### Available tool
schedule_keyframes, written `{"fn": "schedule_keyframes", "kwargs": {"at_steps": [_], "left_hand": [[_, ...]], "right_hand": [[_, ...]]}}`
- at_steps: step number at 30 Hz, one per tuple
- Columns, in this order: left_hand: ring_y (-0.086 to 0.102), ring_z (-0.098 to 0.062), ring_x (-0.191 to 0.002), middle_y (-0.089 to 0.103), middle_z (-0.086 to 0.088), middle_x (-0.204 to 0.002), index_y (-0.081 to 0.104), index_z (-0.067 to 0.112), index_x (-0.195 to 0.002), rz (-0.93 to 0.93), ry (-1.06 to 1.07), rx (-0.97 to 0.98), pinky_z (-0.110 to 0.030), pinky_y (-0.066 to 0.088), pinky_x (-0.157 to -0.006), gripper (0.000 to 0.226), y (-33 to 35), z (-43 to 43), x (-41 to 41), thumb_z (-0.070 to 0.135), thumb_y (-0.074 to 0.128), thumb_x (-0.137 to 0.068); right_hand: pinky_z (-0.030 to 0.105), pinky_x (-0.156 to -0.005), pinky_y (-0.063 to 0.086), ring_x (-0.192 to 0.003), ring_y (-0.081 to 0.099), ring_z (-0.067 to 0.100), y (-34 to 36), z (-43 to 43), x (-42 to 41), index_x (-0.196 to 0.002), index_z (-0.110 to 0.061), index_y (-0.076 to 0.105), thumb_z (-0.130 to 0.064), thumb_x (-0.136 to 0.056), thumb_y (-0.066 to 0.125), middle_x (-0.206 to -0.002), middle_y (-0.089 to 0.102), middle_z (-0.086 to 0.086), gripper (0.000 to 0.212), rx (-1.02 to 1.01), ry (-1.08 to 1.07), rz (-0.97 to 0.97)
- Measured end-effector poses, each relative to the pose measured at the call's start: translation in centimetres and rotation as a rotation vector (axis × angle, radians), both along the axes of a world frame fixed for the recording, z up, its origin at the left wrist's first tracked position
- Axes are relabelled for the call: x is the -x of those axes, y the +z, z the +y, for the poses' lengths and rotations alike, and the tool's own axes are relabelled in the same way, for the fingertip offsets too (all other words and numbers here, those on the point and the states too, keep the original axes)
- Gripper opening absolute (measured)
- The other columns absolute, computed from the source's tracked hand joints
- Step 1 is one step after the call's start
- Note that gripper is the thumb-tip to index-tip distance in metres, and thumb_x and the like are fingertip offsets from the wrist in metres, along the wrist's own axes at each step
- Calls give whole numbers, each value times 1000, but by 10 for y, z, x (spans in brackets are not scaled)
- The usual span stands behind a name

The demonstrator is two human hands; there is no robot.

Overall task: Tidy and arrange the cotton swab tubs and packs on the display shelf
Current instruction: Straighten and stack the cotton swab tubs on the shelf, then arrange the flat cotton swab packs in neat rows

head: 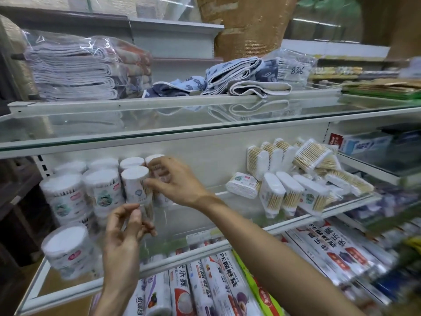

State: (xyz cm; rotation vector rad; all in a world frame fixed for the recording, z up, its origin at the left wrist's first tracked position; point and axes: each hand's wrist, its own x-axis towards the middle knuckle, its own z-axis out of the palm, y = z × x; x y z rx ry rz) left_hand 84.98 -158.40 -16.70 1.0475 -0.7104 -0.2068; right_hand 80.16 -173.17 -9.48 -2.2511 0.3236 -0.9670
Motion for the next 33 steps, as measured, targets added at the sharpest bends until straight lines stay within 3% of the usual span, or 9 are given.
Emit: {"fn": "schedule_keyframes", "kwargs": {"at_steps": [4,8,12,17,22,24,27,30,33], "left_hand": [[55,-16,-60,57,-1,-73,65,26,-85,88,-122,59,-24,52,-55,26,1,-4,4,16,46,-100],[50,-17,-53,54,-1,-67,65,20,-83,210,-262,81,-27,47,-50,24,-1,-18,18,14,47,-98],[48,-16,-53,54,-1,-66,66,19,-83,243,-320,65,-27,46,-49,15,-1,-39,38,21,54,-90],[47,-17,-50,52,-3,-64,63,14,-86,240,-323,89,-26,47,-49,12,6,-72,64,22,55,-89],[48,-18,-52,53,-4,-66,67,18,-83,215,-300,54,-28,47,-49,12,7,-112,95,29,64,-84],[51,-19,-54,56,-5,-67,68,20,-83,177,-285,4,-28,48,-51,29,3,-125,106,46,77,-74],[60,-18,-63,65,-5,-77,69,28,-89,13,-208,-257,-32,54,-62,45,1,-144,127,61,80,-60],[60,-7,-74,63,-3,-102,59,34,-105,-184,-177,-489,-22,53,-68,48,3,-169,153,46,86,-67],[53,3,-85,47,19,-116,43,46,-116,-432,-149,-599,-14,47,-69,61,5,-193,177,34,85,-73]], "right_hand": [[30,-71,55,-77,65,18,-6,-8,46,-94,-8,68,-24,-92,70,-88,70,8,16,-282,-89,-129],[14,-55,46,-54,57,7,-17,-4,89,-86,-7,63,-13,-96,65,-70,64,6,12,-558,-94,-179],[15,-58,46,-59,57,9,-26,-10,120,-93,0,64,-14,-97,63,-74,64,9,15,-575,-64,-157],[15,-59,46,-60,58,9,-27,-35,146,-80,-13,63,-14,-96,64,-70,65,4,16,-555,-9,-128],[19,-64,49,-65,62,12,-22,-70,187,-84,-12,64,-17,-96,65,-72,66,1,13,-462,49,-44],[25,-69,53,-67,63,12,-15,-87,207,-86,-7,65,-15,-95,66,-72,66,1,12,-434,57,-44],[25,-67,52,-66,62,12,-1,-114,232,-90,-3,65,-11,-95,65,-71,66,2,10,-468,59,-149],[20,-58,46,-60,60,10,10,-141,246,-85,-7,66,-10,-95,64,-65,65,-1,11,-475,15,-260],[21,-55,45,-56,57,11,8,-158,253,-86,-7,66,-13,-95,65,-64,65,-2,11,-489,-23,-285]]}}
